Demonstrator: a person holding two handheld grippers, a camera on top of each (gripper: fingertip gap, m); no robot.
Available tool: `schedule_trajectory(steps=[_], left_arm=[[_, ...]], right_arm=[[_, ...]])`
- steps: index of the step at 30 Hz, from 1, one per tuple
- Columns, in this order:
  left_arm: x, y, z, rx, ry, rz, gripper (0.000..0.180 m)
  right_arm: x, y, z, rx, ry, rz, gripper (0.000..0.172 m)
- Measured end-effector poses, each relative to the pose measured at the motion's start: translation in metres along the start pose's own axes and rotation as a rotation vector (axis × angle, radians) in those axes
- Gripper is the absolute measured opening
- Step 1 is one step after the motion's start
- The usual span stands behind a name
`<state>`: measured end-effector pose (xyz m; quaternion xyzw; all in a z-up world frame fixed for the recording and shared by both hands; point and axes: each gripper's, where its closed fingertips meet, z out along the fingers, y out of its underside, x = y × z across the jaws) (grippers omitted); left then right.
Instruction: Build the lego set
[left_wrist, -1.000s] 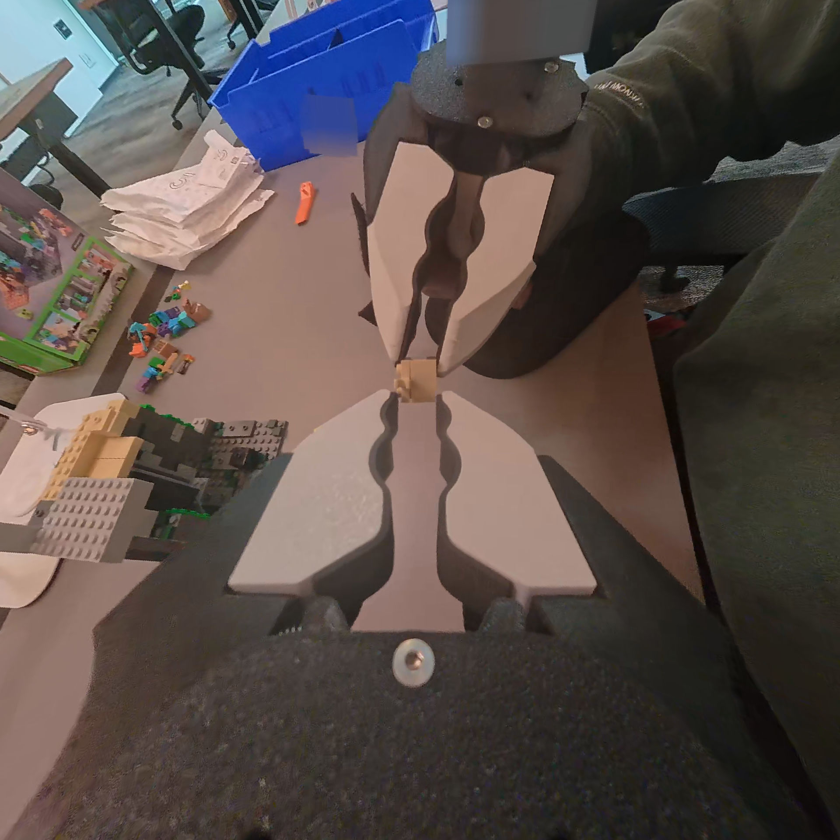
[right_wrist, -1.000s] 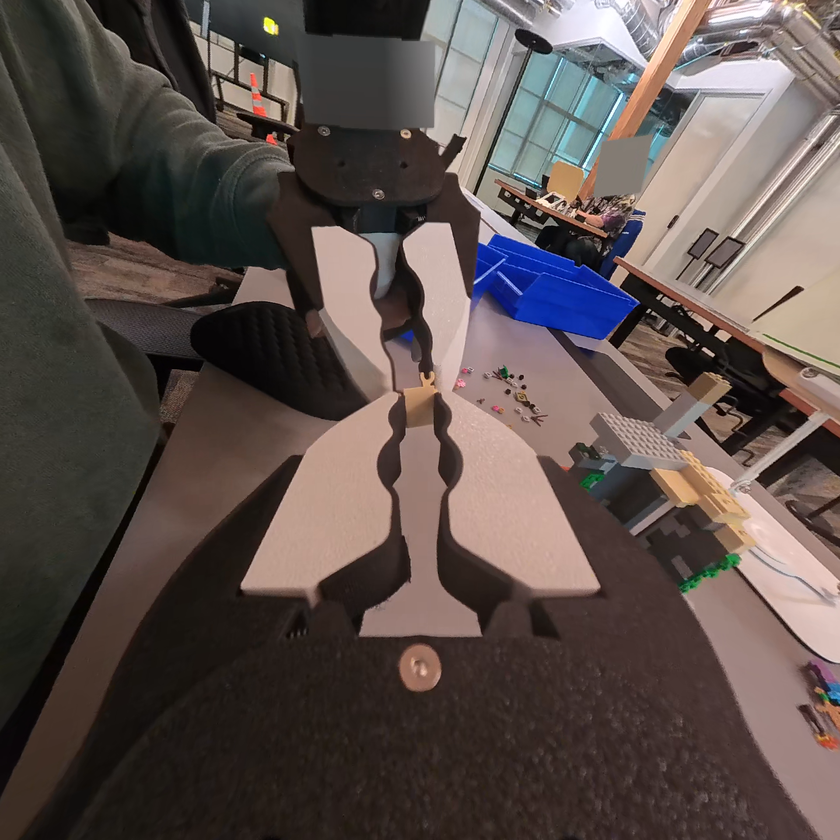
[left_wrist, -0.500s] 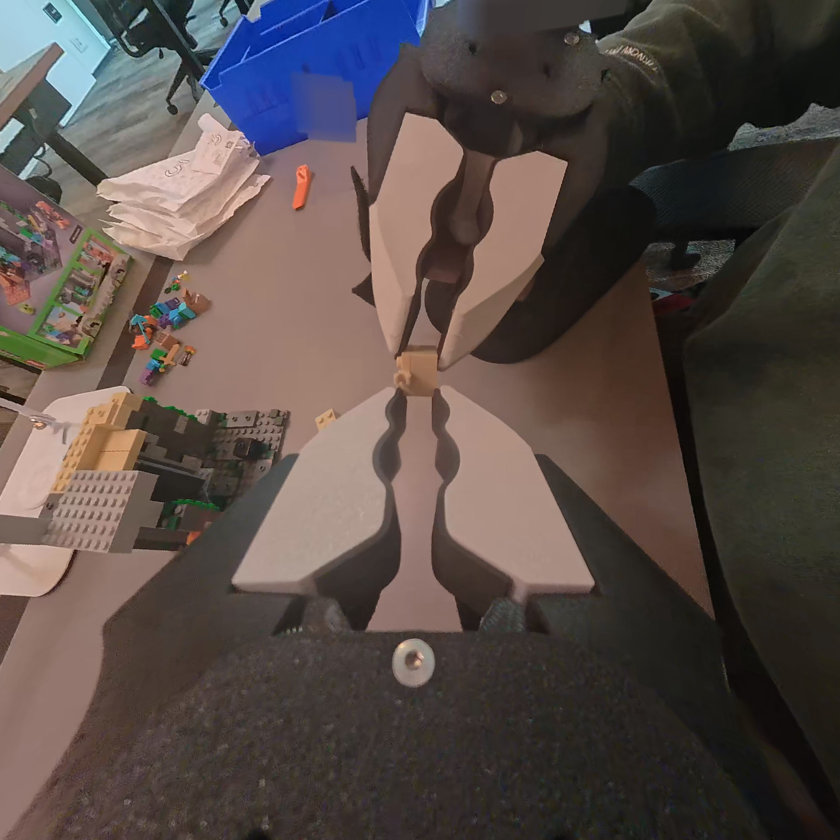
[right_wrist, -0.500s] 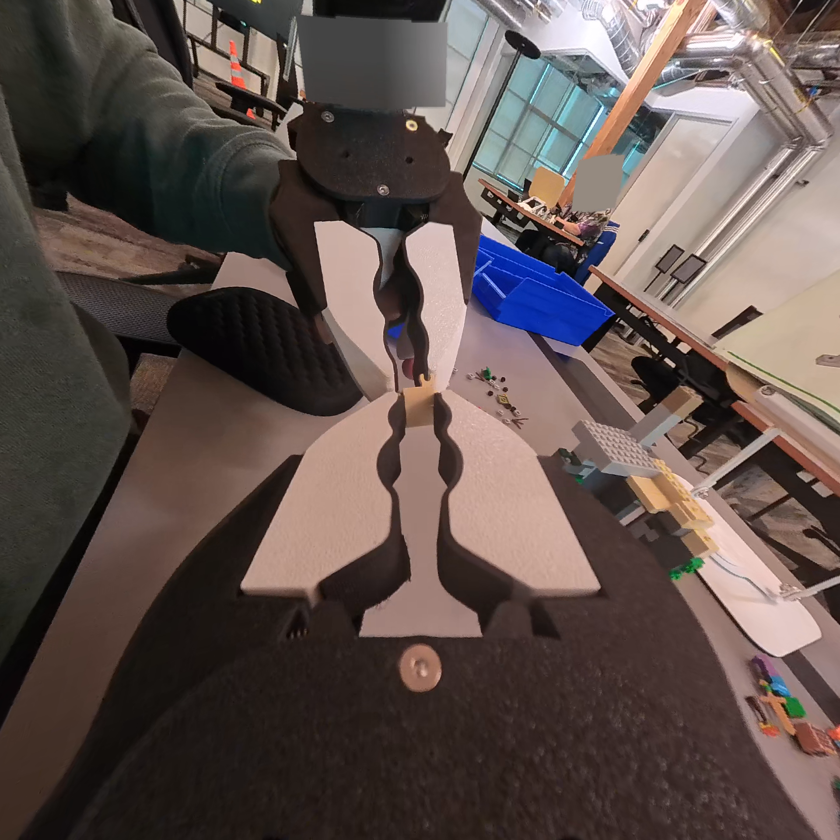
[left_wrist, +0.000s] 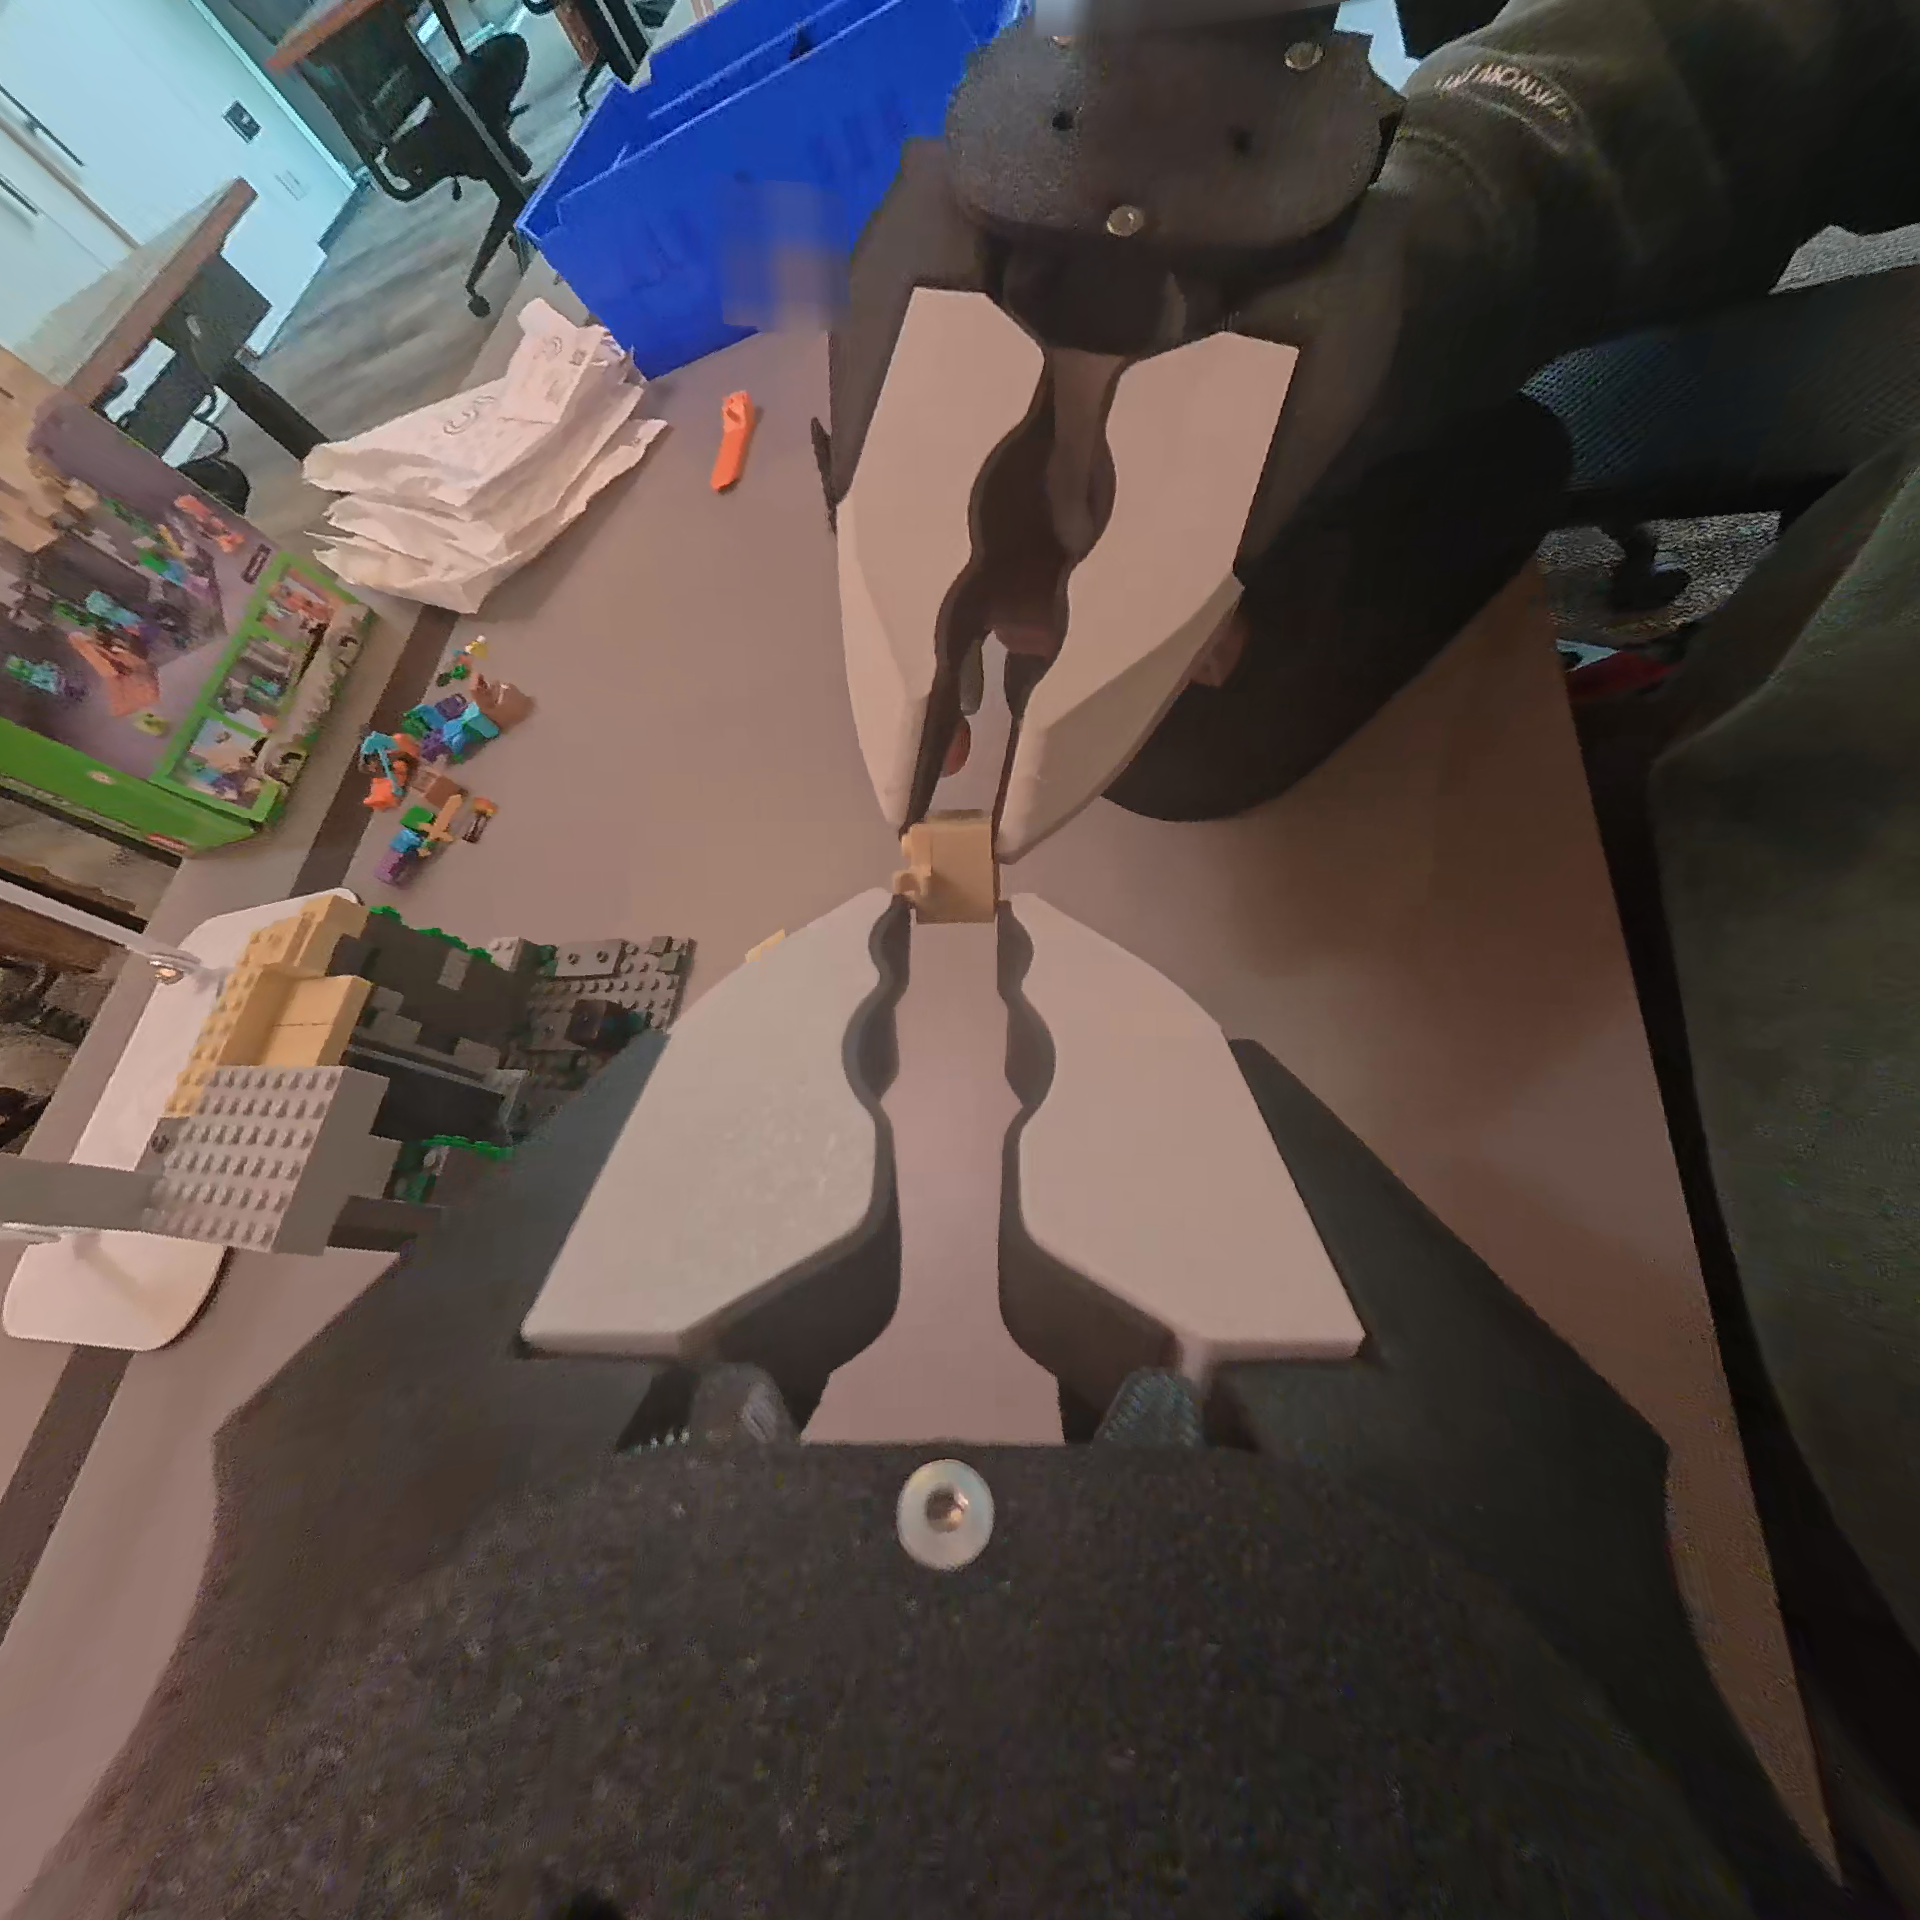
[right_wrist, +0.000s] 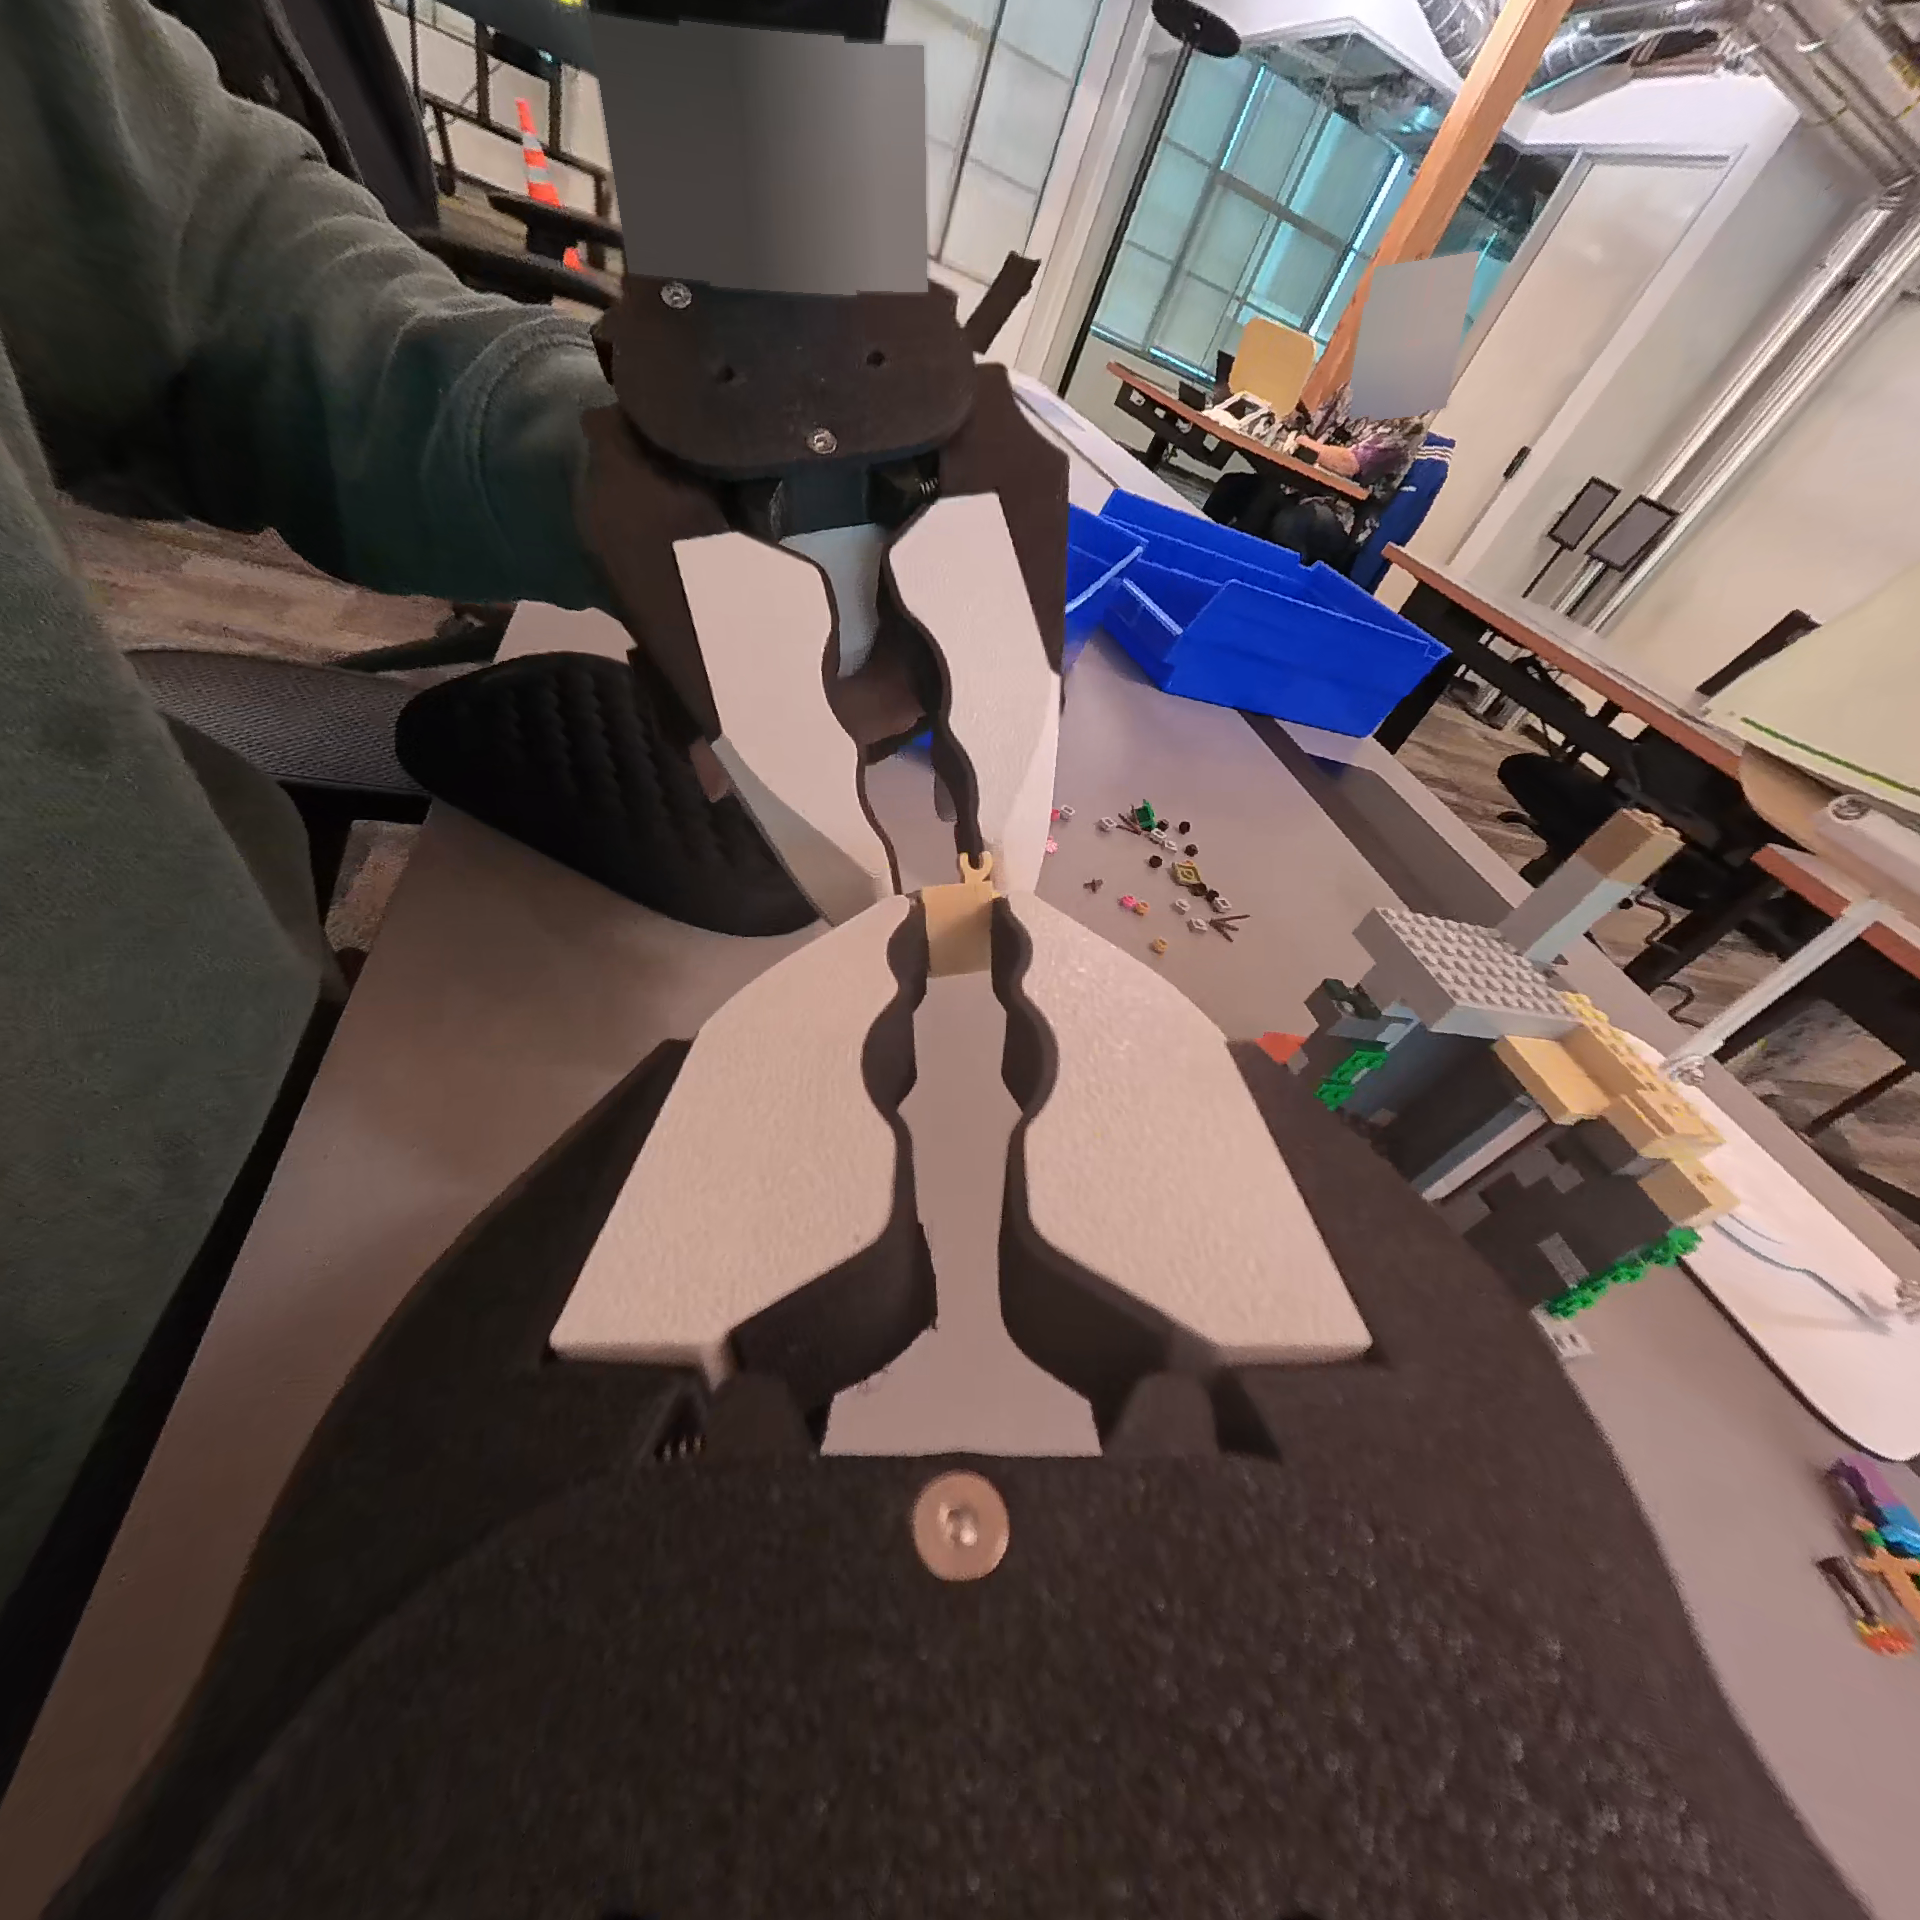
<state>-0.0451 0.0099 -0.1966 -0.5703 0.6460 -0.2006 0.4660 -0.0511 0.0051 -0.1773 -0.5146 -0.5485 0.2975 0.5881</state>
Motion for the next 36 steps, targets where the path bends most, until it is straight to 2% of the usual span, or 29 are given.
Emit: schedule_trajectory(steps=[13, 16, 18, 21, 29, 36], left_arm=[[0.001, 0.019, 0.002, 0.04, 0.019, -0.008, 0.014], [0.001, 0.019, 0.002, 0.049, 0.02, 0.004, 0.014], [0.001, 0.017, 0.001, 0.057, 0.016, 0.01, 0.014], [0.0, 0.015, -0.001, 0.068, 0.02, 0.008, 0.014], [0.004, 0.018, -0.004, 0.048, 0.036, 0.002, 0.014], [0.002, 0.028, 0.001, 0.073, 0.029, -0.06, 0.014]], right_arm=[[-0.004, 0.016, 0.012, -0.111, -0.032, -0.024, 0.014], [-0.002, 0.017, 0.013, -0.139, -0.056, -0.008, 0.025], [-0.003, 0.015, 0.014, -0.144, -0.078, -0.011, 0.027], [-0.005, 0.015, 0.015, -0.173, -0.073, -0.083, 0.014], [-0.009, 0.015, 0.018, -0.222, -0.043, -0.158, 0.014], [-0.008, 0.024, 0.023, -0.264, -0.039, -0.108, 0.014]])
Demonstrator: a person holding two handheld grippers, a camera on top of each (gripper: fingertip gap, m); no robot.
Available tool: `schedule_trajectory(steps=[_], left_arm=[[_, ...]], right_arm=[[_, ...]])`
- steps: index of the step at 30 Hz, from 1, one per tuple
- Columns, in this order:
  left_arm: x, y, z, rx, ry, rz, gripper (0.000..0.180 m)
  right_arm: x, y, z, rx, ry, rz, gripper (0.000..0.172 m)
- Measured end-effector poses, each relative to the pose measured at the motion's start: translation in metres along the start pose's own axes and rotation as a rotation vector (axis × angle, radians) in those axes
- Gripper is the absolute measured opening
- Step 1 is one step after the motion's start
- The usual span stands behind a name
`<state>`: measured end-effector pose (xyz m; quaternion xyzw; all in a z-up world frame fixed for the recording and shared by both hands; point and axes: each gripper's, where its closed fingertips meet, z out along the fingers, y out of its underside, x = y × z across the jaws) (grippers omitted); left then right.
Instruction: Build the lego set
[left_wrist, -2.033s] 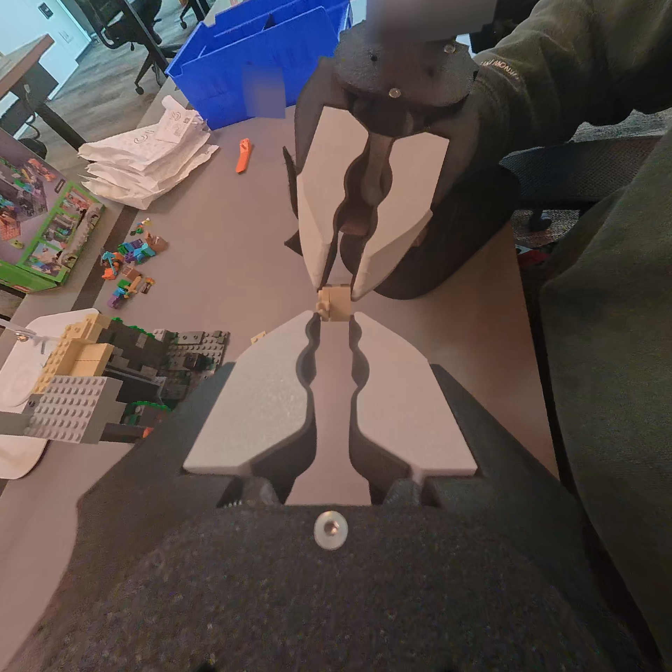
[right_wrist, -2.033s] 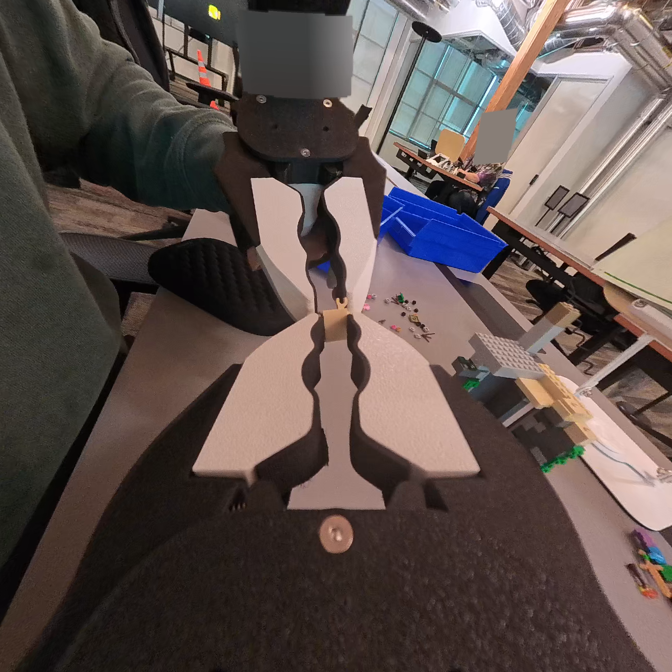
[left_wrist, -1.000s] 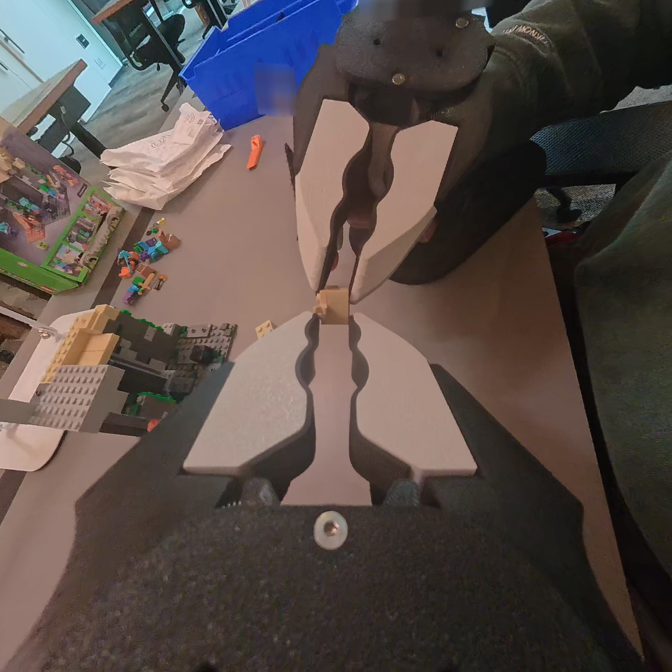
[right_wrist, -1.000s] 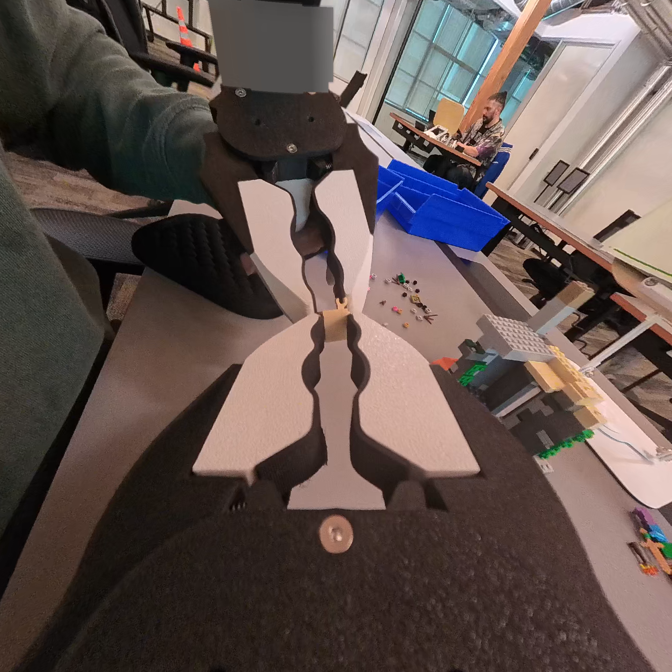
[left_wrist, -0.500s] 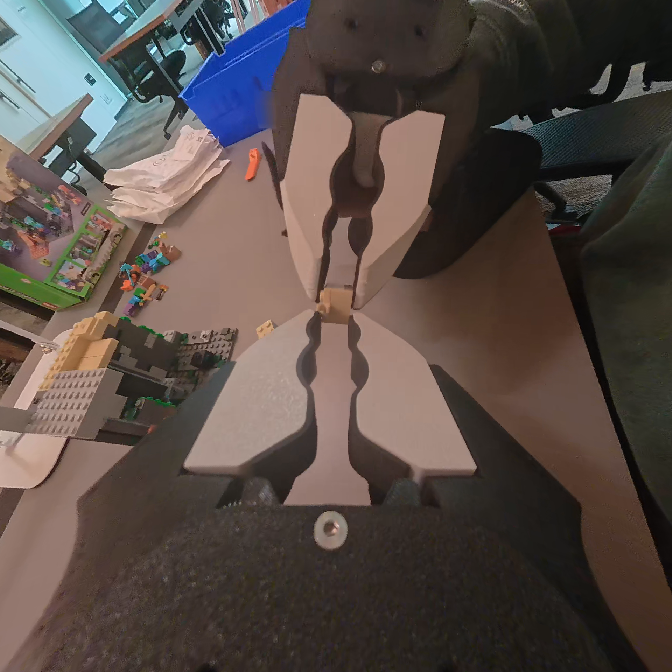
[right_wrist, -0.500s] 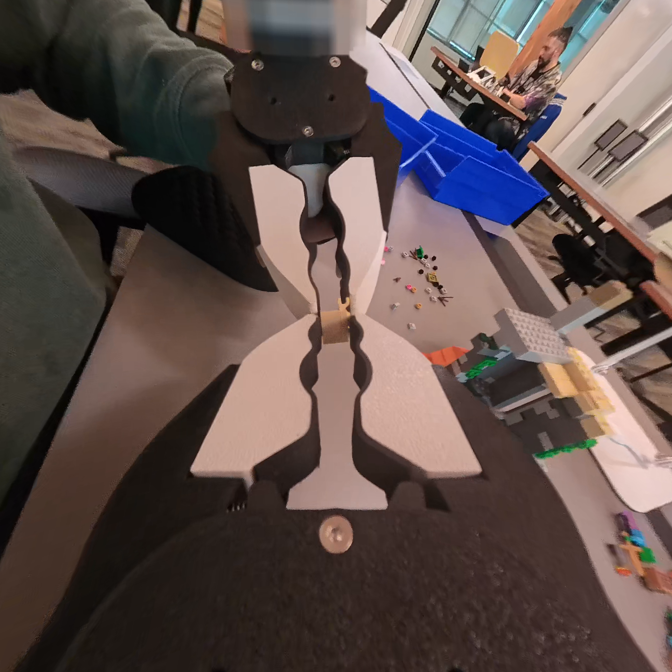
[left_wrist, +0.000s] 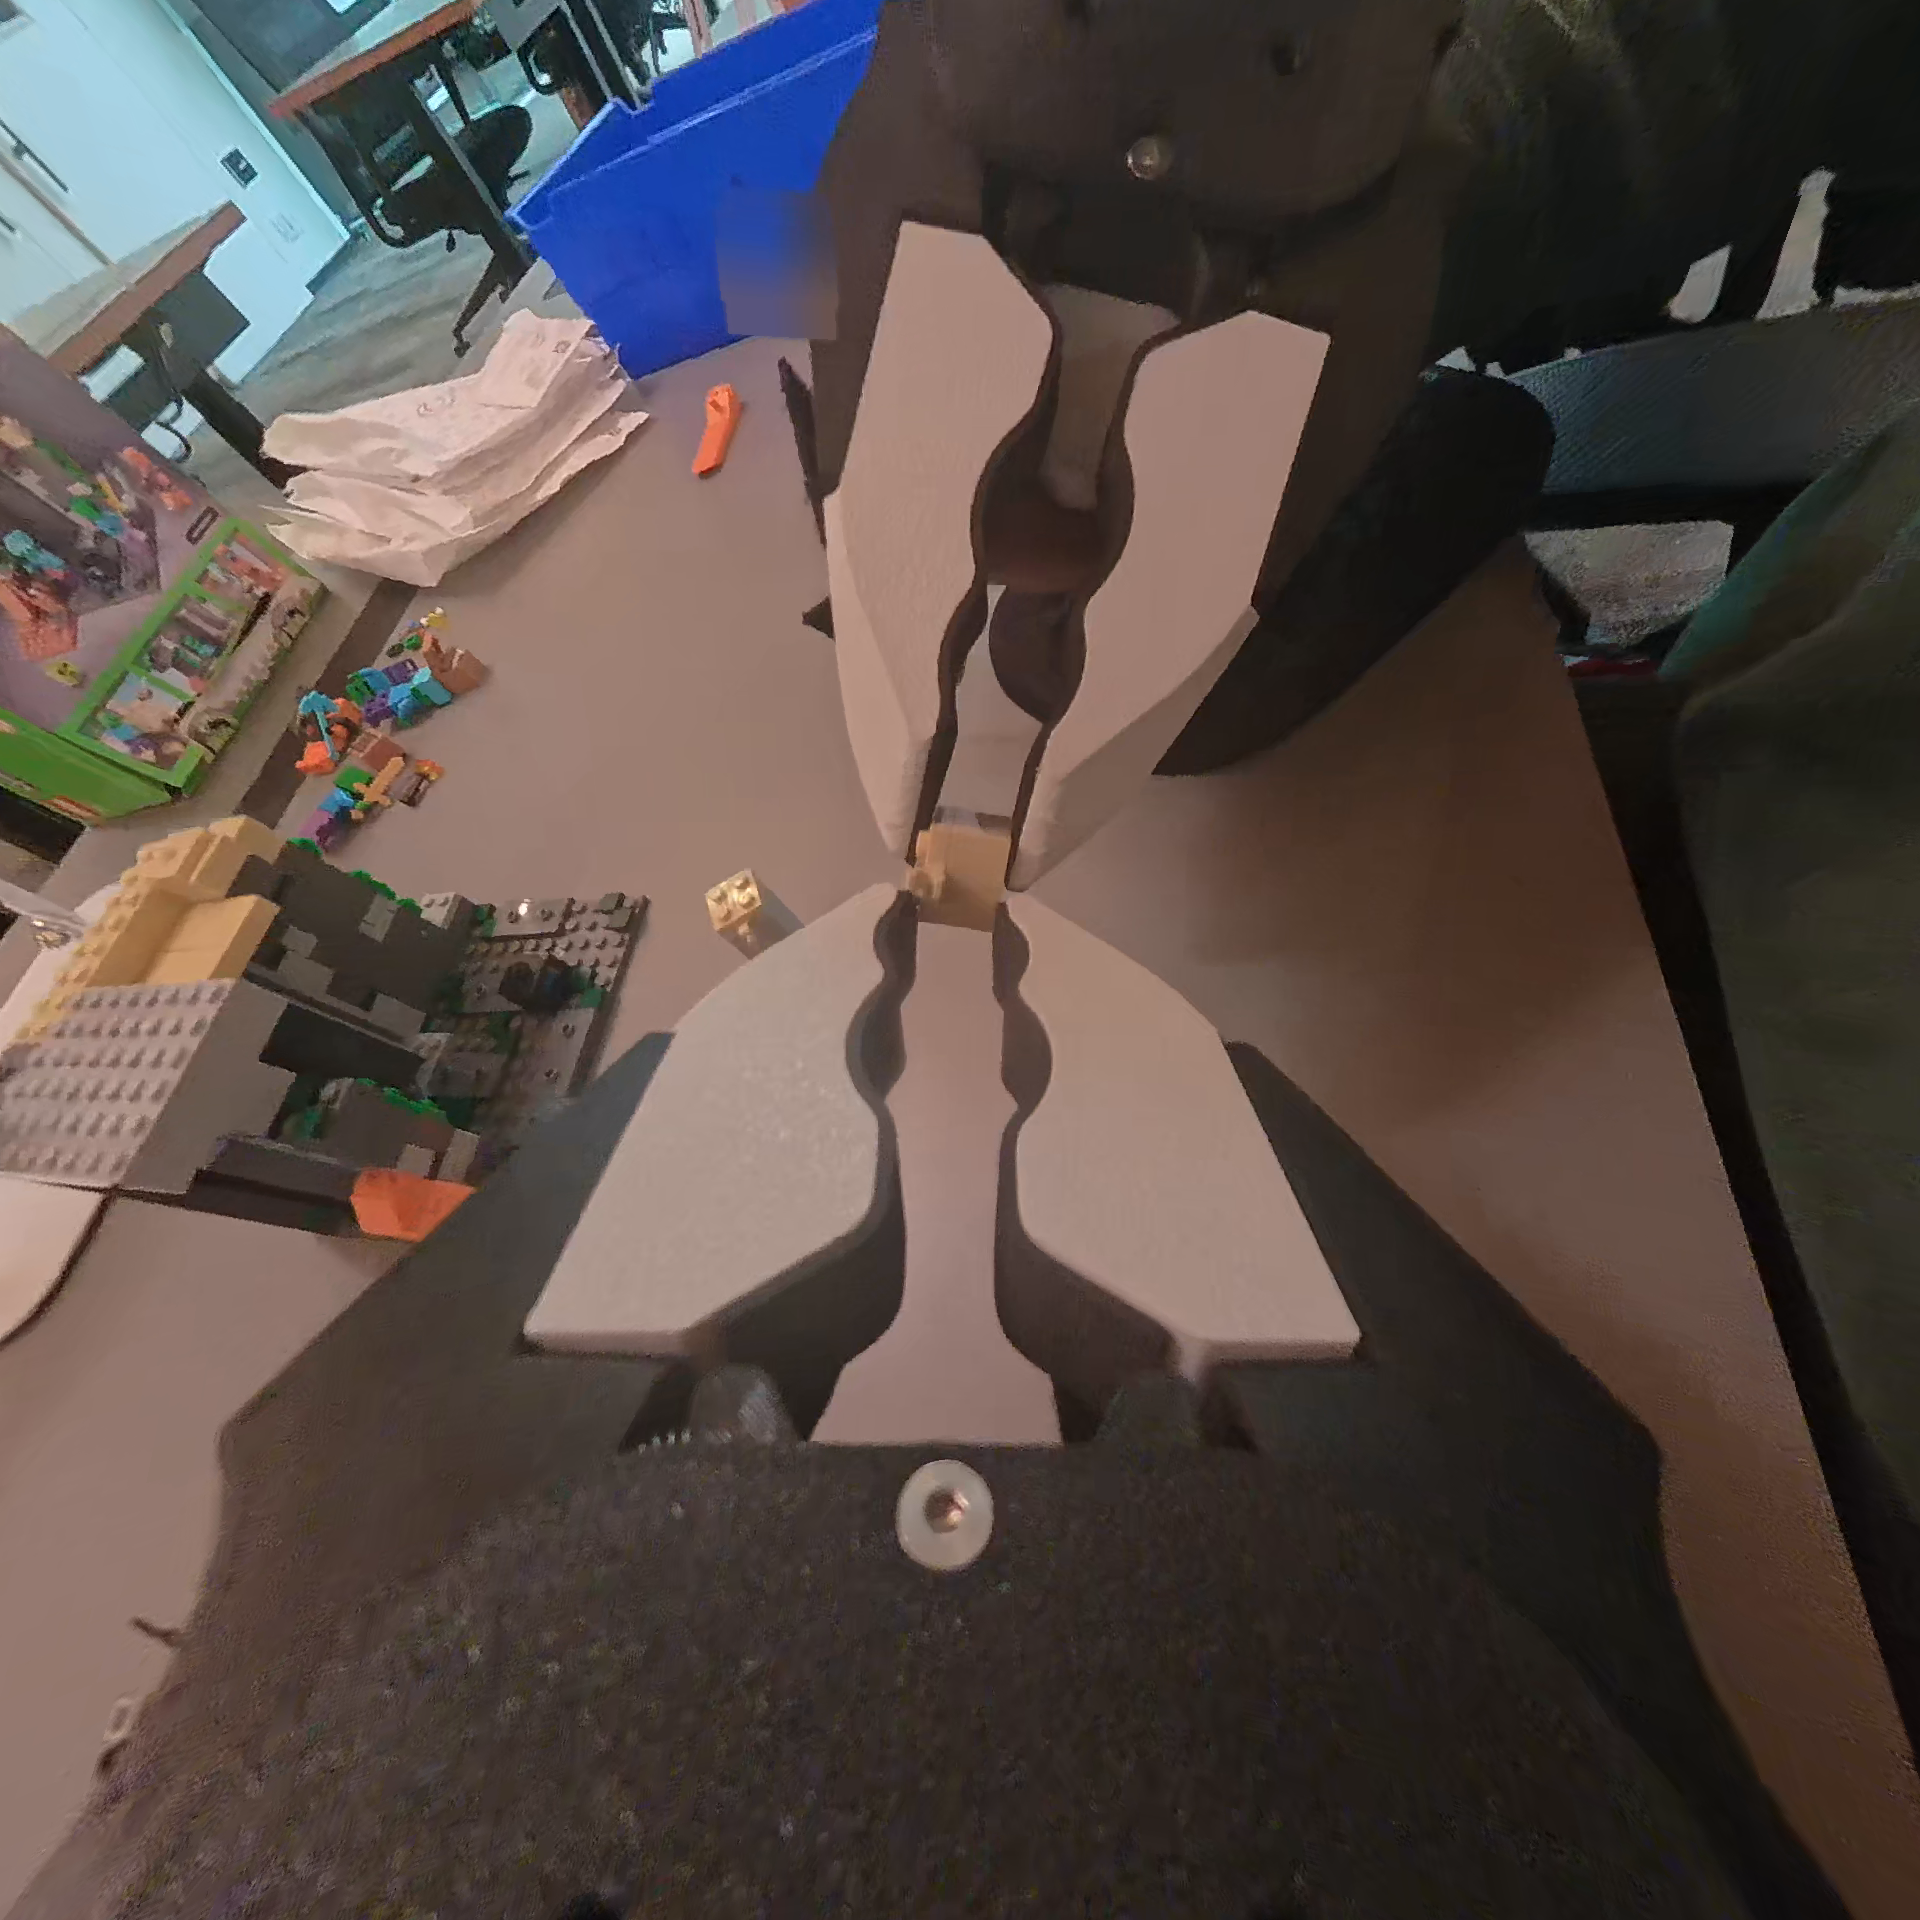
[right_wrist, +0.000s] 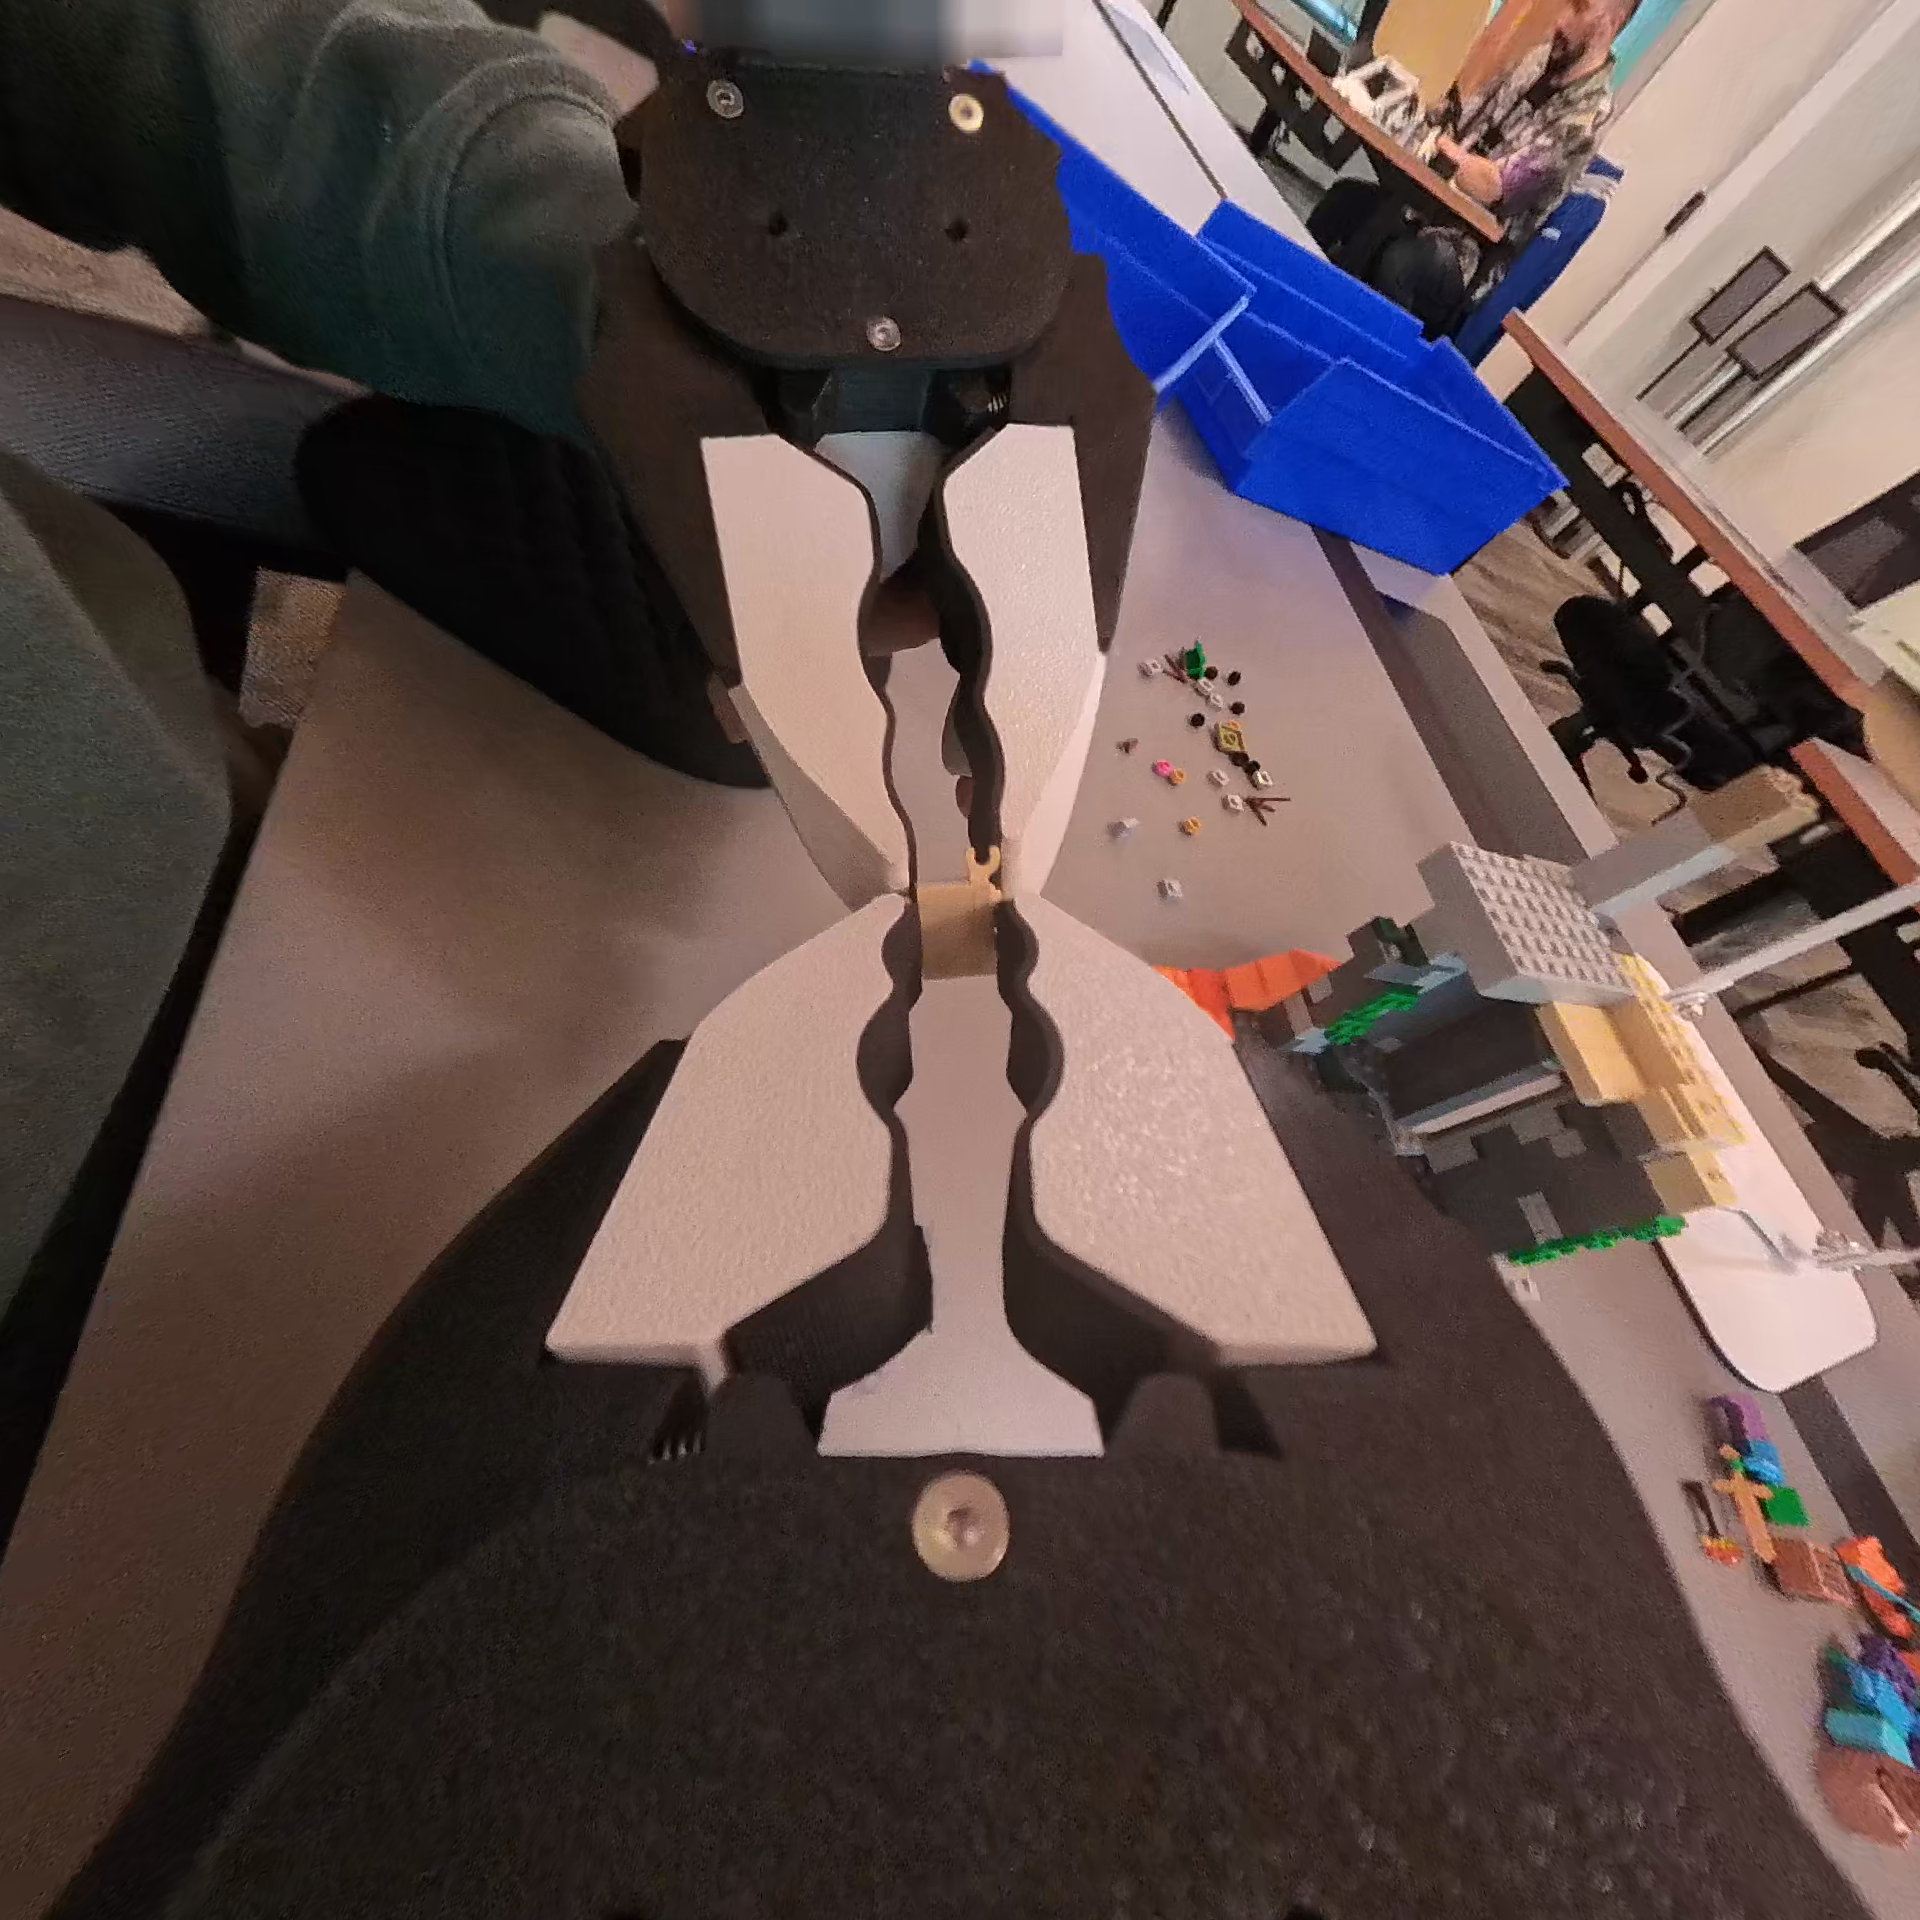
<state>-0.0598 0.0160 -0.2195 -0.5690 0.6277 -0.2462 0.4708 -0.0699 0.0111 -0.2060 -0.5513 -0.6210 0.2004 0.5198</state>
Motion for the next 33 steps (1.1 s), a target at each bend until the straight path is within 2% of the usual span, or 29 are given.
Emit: schedule_trajectory(steps=[5, 10, 17, 24, 33], left_arm=[[-0.012, 0.003, 0.01, 0.011, -0.021, -0.042, 0.015], [-0.042, 0.014, 0.014, -0.024, -0.089, -0.1, 0.019], [-0.05, 0.01, 0.018, 0.085, 0.052, -0.448, 0.029], [-0.049, 0.005, 0.031, 0.128, 0.1, -0.611, 0.032], [-0.047, 0.005, 0.035, 0.163, 0.147, -0.691, 0.027]], right_arm=[[0.012, 0.011, 0.001, -0.048, 0.051, 0.004, 0.014], [0.037, 0.031, -0.004, -0.133, 0.2, -0.091, 0.014], [0.047, 0.062, 0.005, -0.245, 0.332, -0.318, 0.014], [0.042, 0.059, 0.013, -0.242, 0.394, -0.485, 0.014], [0.044, 0.059, 0.01, -0.231, 0.431, -0.517, 0.014]])
